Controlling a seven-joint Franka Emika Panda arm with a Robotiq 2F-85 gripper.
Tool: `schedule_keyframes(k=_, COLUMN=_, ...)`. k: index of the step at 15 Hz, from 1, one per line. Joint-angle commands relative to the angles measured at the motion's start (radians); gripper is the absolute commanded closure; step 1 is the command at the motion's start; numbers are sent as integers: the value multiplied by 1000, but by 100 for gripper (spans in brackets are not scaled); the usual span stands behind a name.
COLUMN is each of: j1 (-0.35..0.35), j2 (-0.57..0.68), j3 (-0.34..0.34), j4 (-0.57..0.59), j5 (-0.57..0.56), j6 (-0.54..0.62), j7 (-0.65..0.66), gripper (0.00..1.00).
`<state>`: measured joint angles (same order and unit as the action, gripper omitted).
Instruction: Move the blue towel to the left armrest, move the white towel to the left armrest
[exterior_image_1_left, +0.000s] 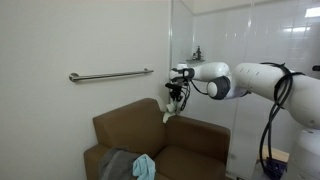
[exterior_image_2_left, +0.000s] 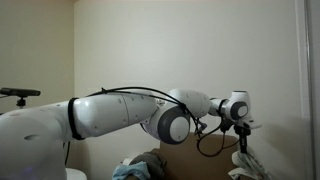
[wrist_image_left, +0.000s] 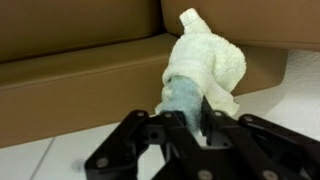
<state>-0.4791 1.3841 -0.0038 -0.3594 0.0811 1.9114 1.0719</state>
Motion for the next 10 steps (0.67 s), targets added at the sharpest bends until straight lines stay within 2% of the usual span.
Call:
schedule_keyframes(k=1, j1=-16, j2=-31, j3=-19, j4=2, j5=22, j6=68, j7=-13, gripper=96)
schedule_keyframes(k=2, j1=-5, j2=-14, j3=-24, j4=-13, j5=17, j6=38, j7=-4, gripper=91)
schedule_keyframes(k=5, j1=-9, j2=-27, j3=-30, j4=-9, j5=16, j6=71, j7=-3, gripper=91)
schedule_keyframes(k=6, j1=-9, j2=-29, j3=-30, j4=-9, j5=16, j6=71, j7=-3, gripper=97)
schedule_keyframes(k=8, j1=-12, j2=-15, j3=-29, j4=-32, j5=20, j6=44, j7=-4, gripper=96)
schedule_keyframes(k=10, j1=-27, j2=39, j3=0, j4=-38, j5=43, j6=-20, j7=-82, gripper=96)
